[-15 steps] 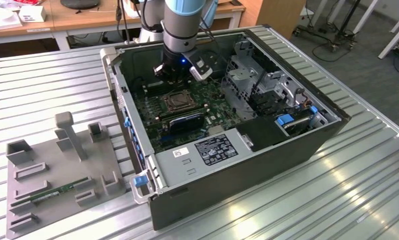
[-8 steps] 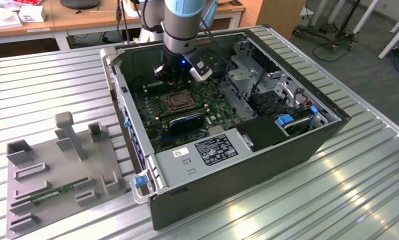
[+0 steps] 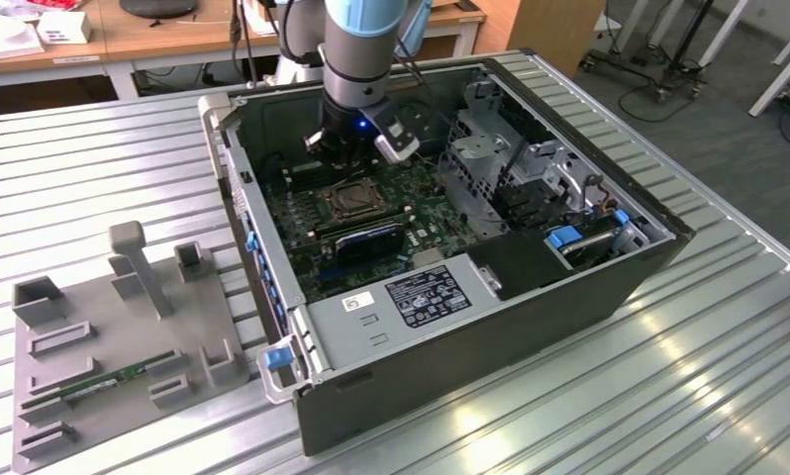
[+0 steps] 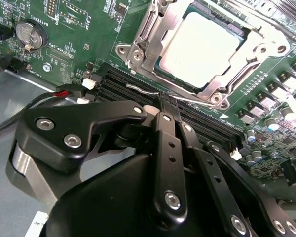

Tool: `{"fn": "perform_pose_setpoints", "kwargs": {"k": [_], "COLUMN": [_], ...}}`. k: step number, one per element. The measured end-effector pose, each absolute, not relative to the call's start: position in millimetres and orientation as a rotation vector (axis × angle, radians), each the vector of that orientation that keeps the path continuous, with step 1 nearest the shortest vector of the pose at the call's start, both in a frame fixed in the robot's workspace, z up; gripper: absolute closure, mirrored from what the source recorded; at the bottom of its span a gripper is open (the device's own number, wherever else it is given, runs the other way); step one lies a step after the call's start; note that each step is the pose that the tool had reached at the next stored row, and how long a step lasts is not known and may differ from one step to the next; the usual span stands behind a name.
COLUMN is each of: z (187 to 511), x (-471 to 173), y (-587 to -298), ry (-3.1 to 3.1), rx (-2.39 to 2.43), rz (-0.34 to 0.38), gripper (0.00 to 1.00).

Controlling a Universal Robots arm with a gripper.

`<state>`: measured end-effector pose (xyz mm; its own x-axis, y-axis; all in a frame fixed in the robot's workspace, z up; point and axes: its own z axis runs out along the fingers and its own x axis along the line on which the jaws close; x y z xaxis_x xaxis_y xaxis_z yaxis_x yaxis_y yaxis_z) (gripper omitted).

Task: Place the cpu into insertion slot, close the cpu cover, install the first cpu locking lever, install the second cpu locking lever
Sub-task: 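Install the second cpu locking lever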

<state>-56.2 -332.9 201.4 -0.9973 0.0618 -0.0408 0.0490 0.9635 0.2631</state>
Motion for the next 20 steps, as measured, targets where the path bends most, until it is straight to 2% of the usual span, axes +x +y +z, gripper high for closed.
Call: {"fn": "perform_pose_setpoints", "kwargs": {"k": [20], "z": [201.0], "x": [-53.8], "y": [-332.3], "ry": [3.065], "rx": [0.087], "rz": [0.409], "gripper": [0.89]}}
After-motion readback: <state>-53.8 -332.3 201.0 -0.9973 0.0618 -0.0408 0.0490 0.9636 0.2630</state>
